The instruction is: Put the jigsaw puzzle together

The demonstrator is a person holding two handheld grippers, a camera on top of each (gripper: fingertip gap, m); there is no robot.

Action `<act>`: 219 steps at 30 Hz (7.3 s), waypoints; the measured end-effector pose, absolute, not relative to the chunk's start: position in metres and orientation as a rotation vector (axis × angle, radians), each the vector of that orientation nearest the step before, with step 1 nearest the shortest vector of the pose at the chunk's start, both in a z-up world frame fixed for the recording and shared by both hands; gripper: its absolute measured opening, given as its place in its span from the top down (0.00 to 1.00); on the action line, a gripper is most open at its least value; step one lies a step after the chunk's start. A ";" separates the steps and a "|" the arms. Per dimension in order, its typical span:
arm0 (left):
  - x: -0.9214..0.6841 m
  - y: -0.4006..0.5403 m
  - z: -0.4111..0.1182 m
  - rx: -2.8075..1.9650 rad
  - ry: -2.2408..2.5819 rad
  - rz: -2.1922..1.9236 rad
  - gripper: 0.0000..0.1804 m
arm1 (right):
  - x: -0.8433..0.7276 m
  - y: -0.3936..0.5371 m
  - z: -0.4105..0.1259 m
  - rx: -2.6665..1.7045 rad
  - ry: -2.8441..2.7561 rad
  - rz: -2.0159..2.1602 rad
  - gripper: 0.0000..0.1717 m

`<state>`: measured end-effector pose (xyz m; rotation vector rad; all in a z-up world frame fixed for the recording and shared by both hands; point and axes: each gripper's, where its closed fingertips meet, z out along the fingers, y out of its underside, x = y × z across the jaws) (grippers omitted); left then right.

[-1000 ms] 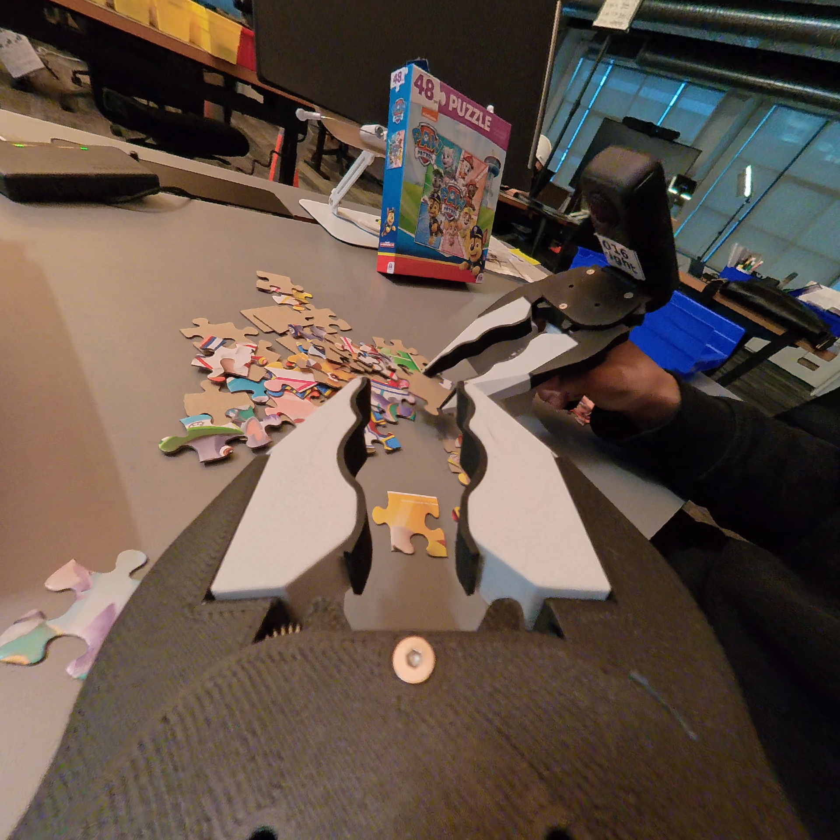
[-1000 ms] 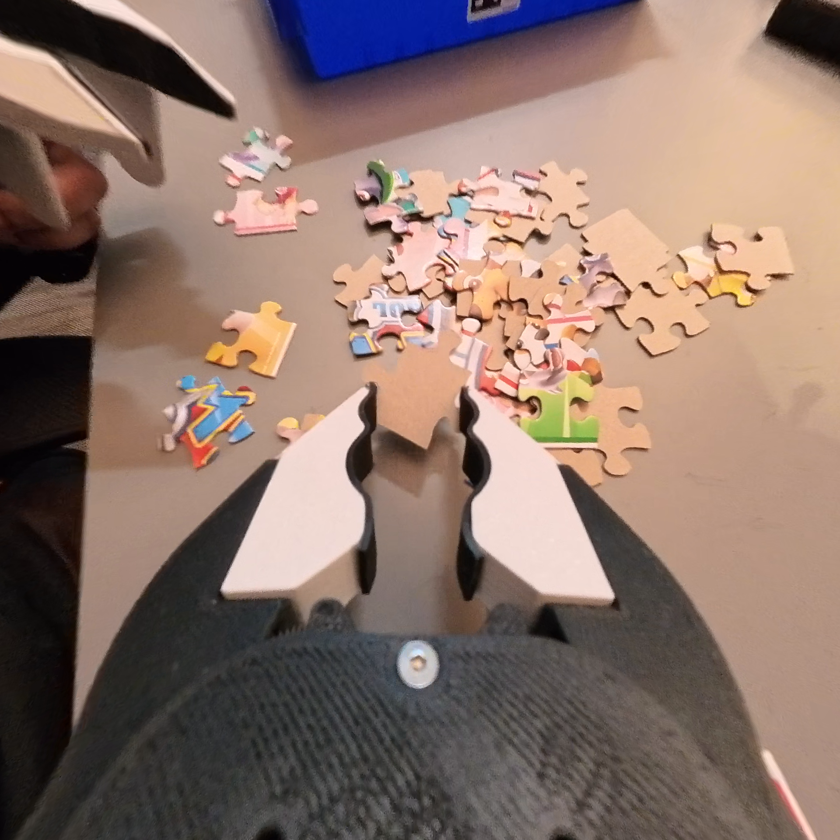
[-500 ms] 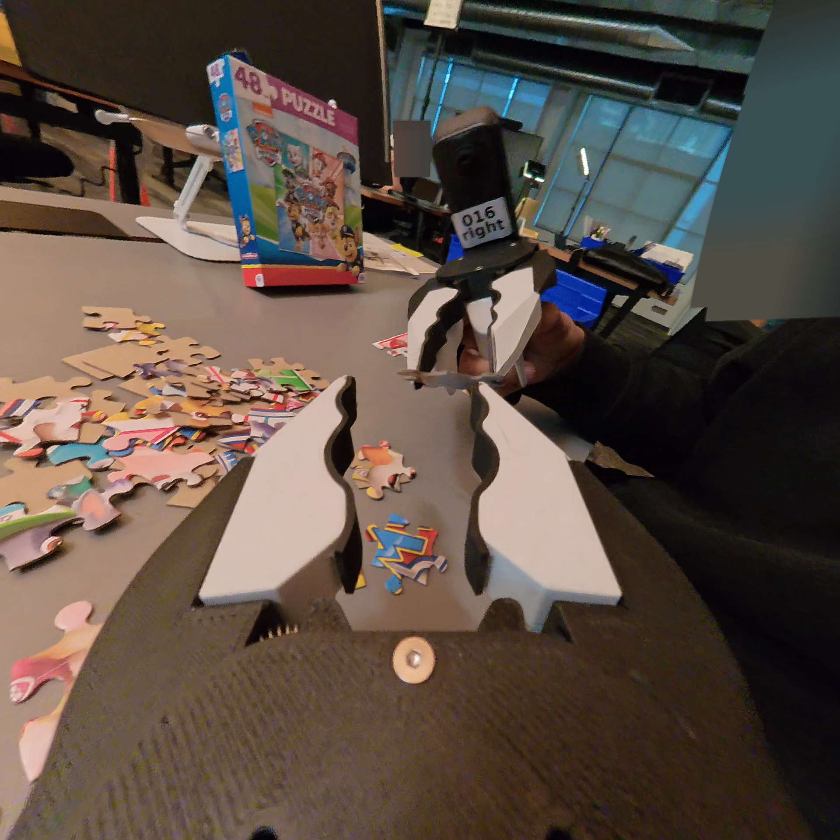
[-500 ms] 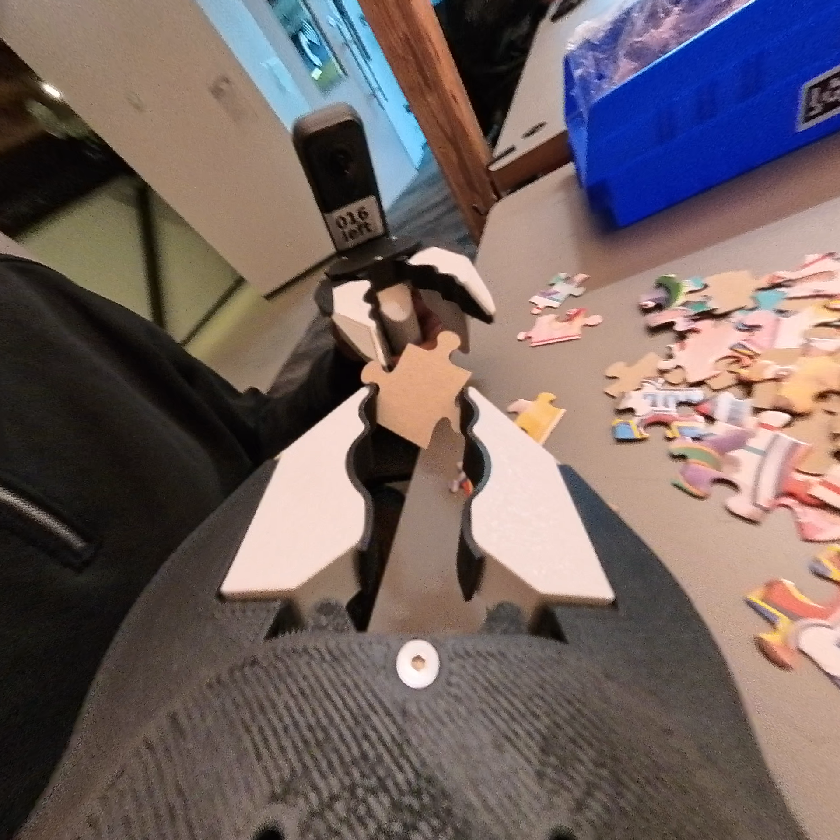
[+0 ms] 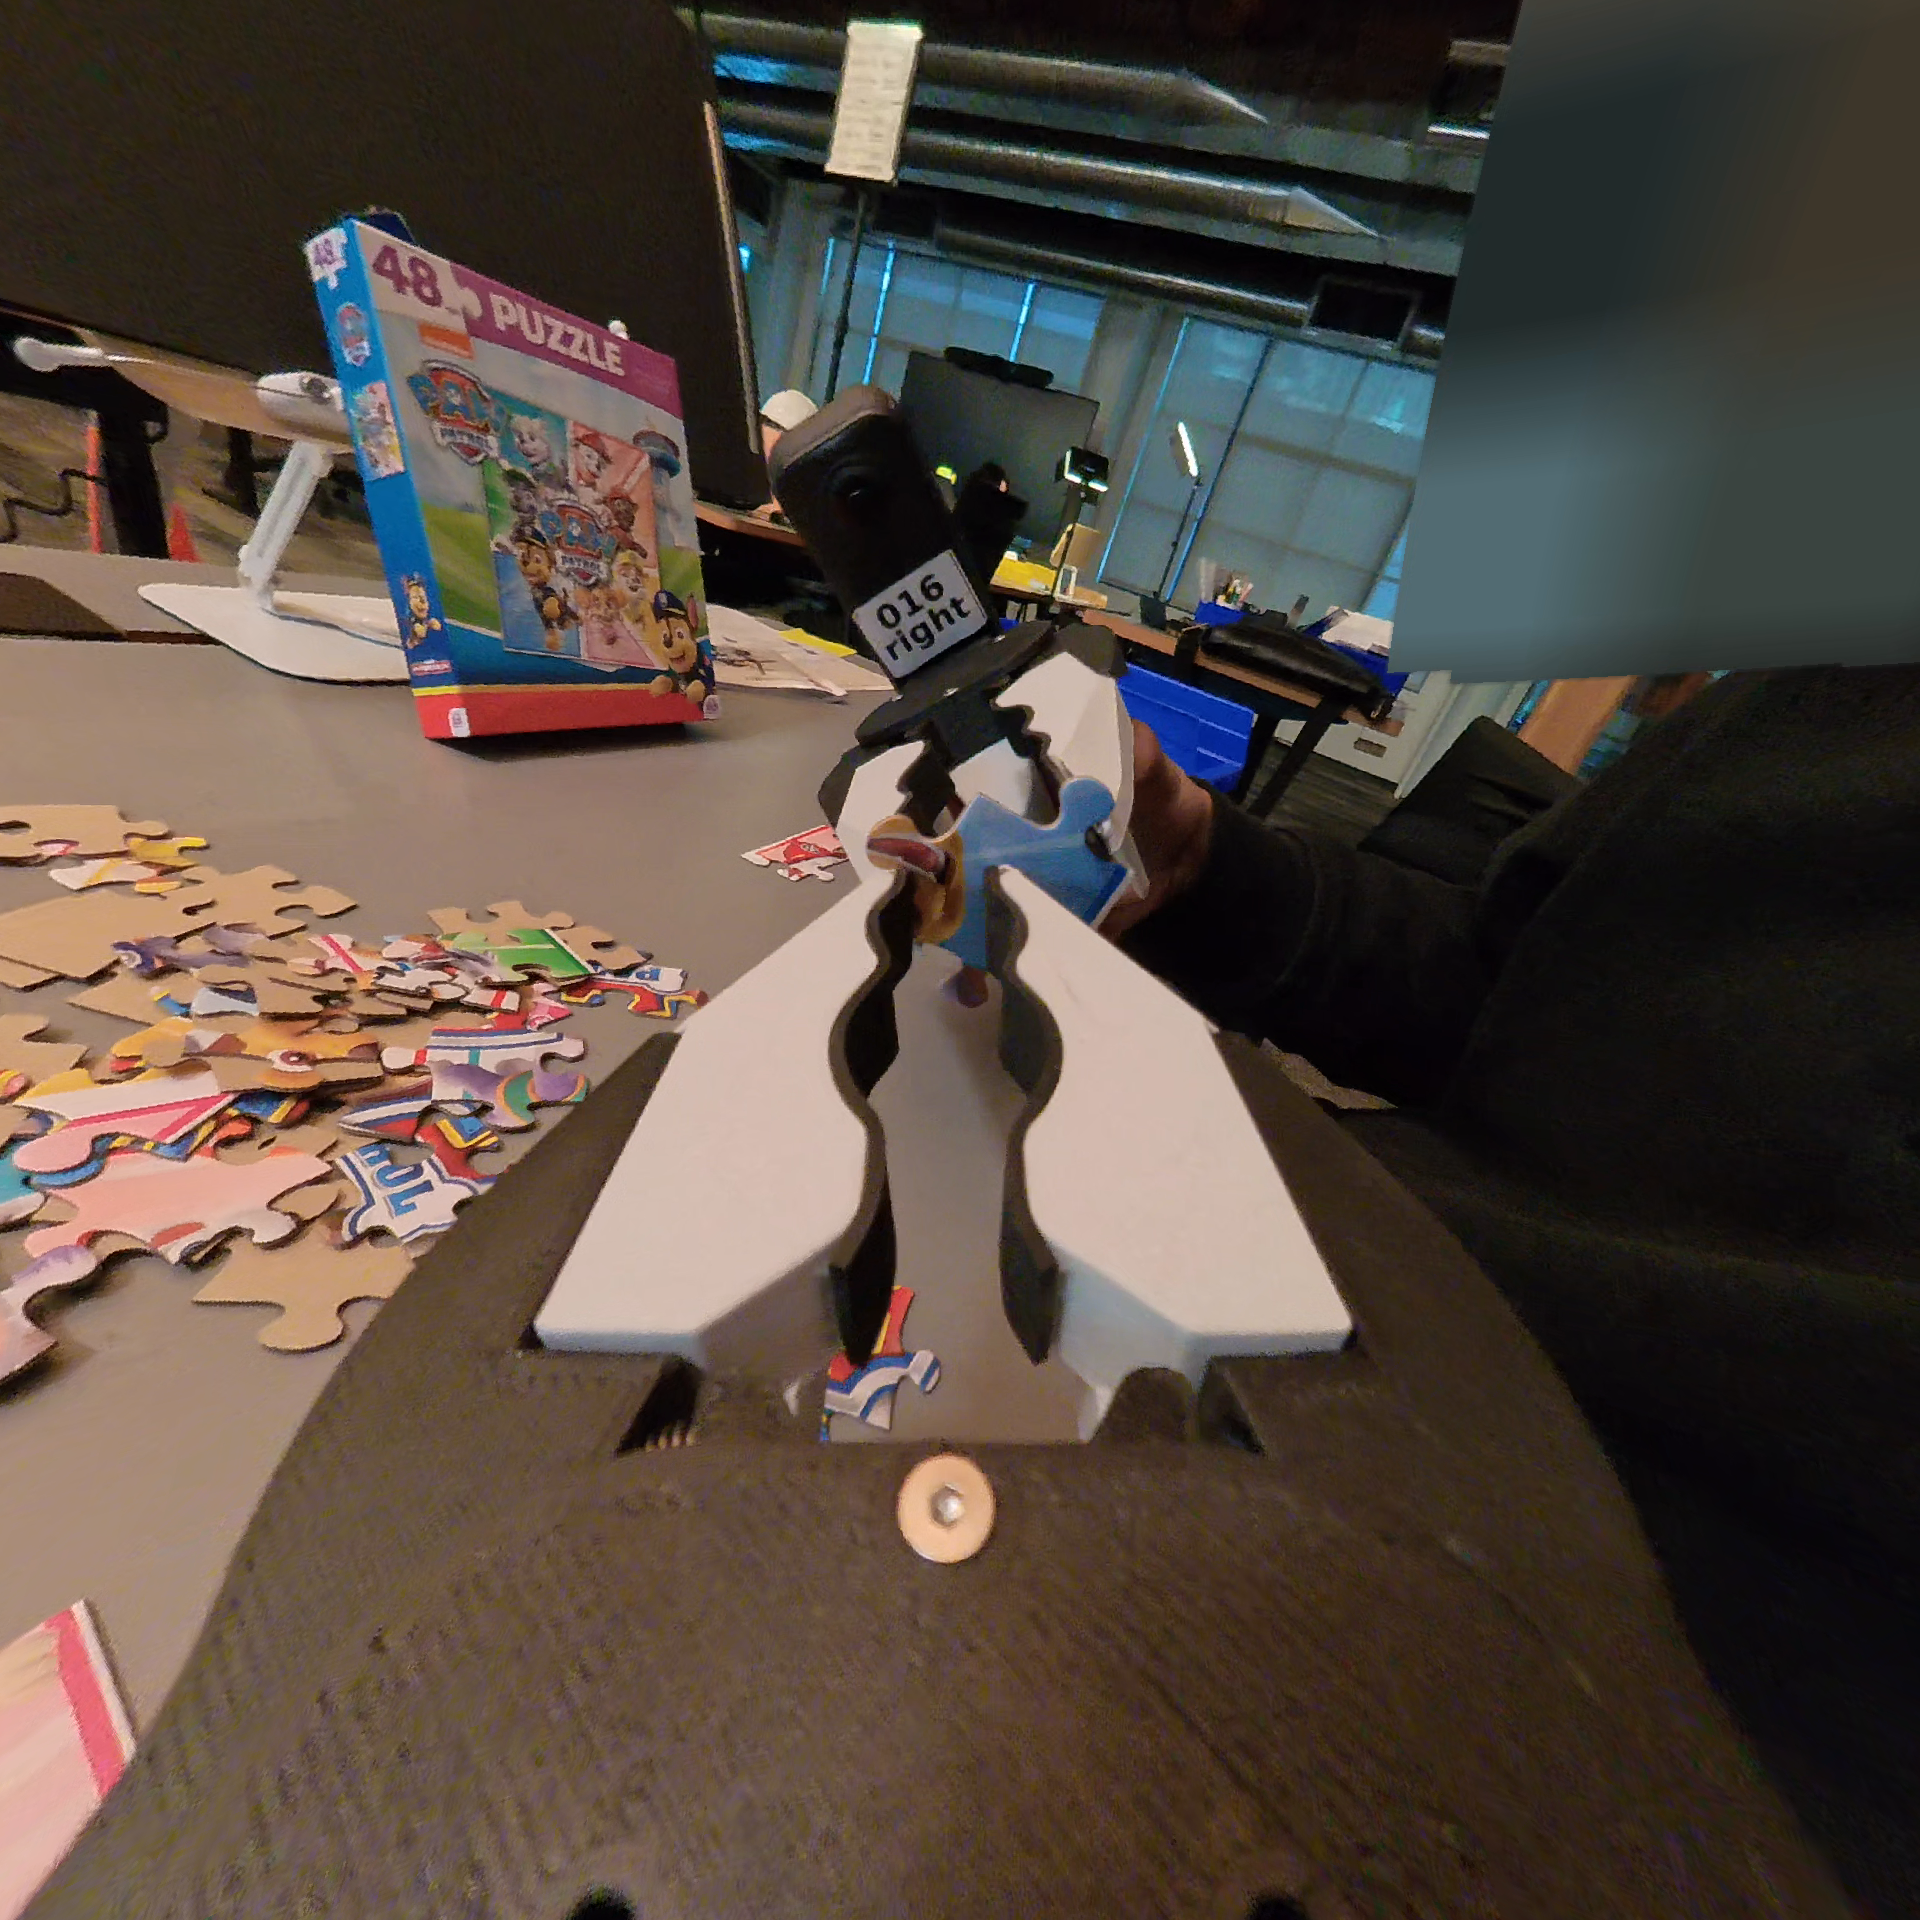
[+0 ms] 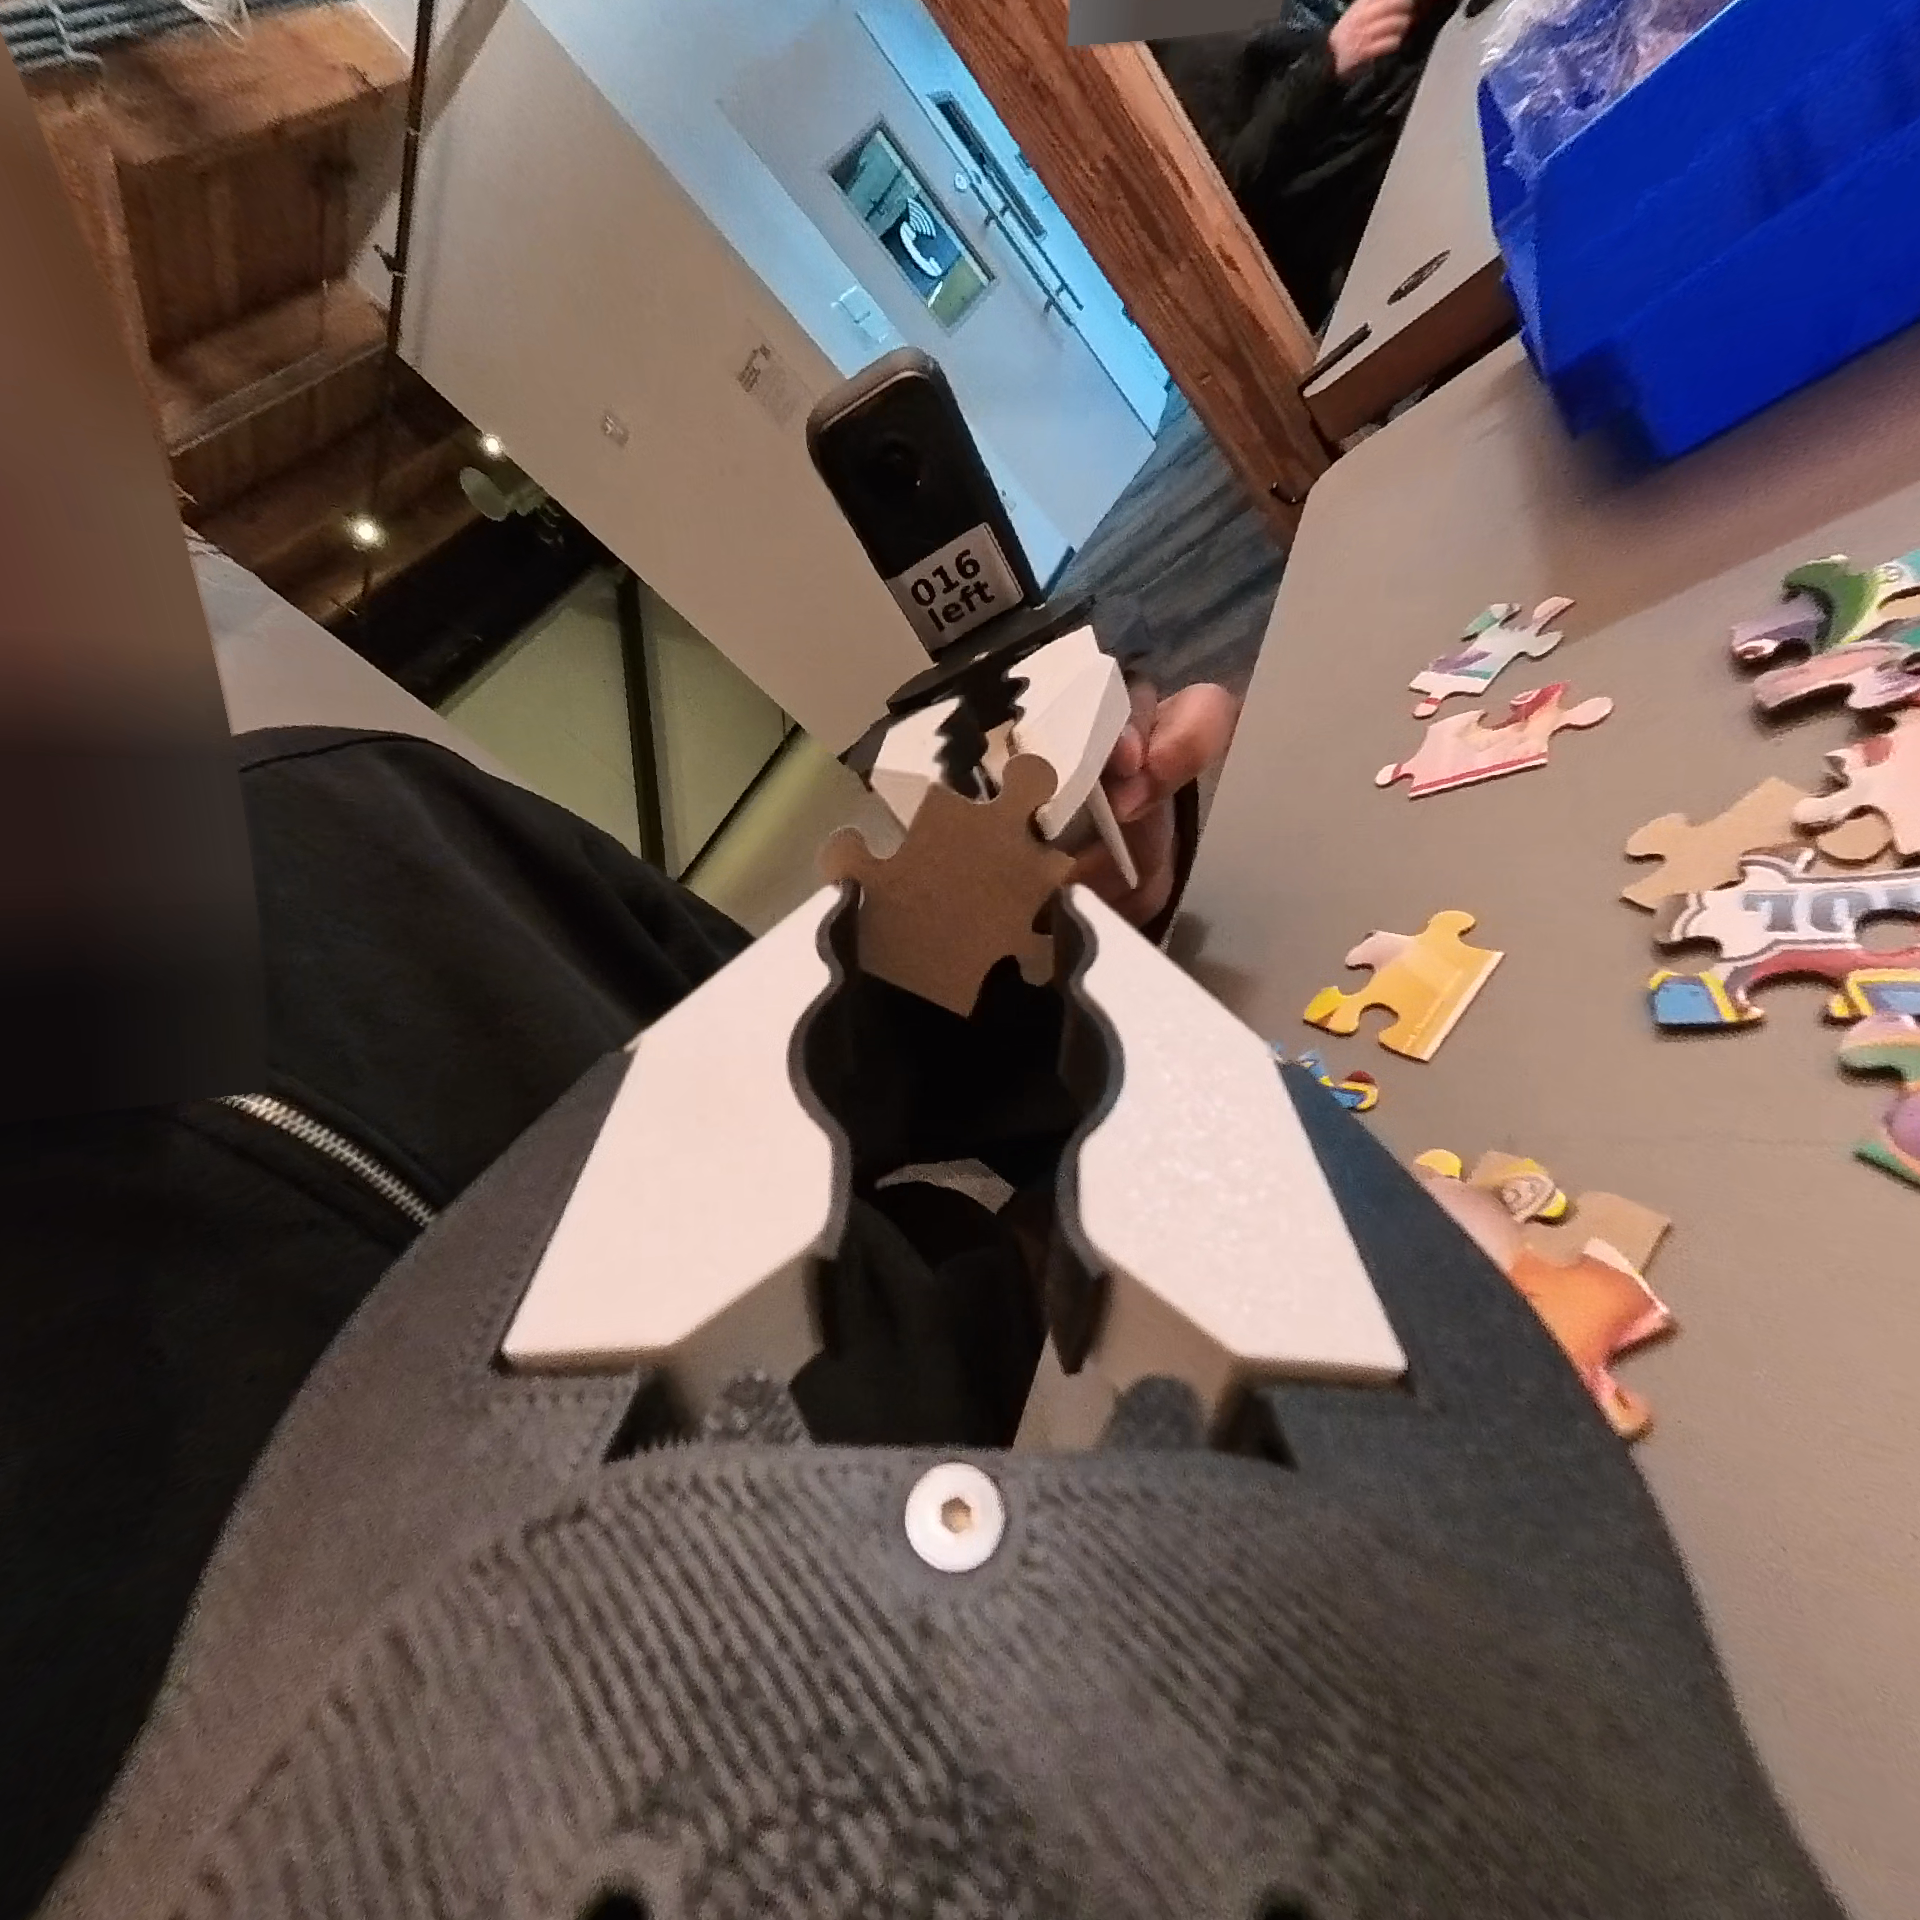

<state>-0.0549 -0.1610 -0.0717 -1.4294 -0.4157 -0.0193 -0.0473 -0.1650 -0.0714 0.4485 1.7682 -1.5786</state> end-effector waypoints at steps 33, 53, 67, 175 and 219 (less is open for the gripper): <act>-0.091 -0.180 -0.088 -1.361 -0.672 -0.041 1.00 | -0.098 -0.141 -0.164 0.688 2.714 -1.355 0.78; -0.092 -0.183 -0.087 -1.349 -0.672 -0.042 1.00 | -0.117 -0.135 -0.172 0.637 2.999 -1.298 0.83; -0.093 -0.183 -0.087 -1.347 -0.673 -0.040 1.00 | -0.065 -0.097 -0.167 0.687 2.815 -1.286 0.83; -0.039 -0.153 -0.046 -1.130 -0.400 -0.482 1.00 | -0.051 -0.138 -0.035 0.542 1.157 -1.619 0.88; -0.043 -0.074 -0.084 -1.434 -0.543 -0.429 0.83 | -0.113 0.105 -0.138 0.908 3.259 -1.445 0.80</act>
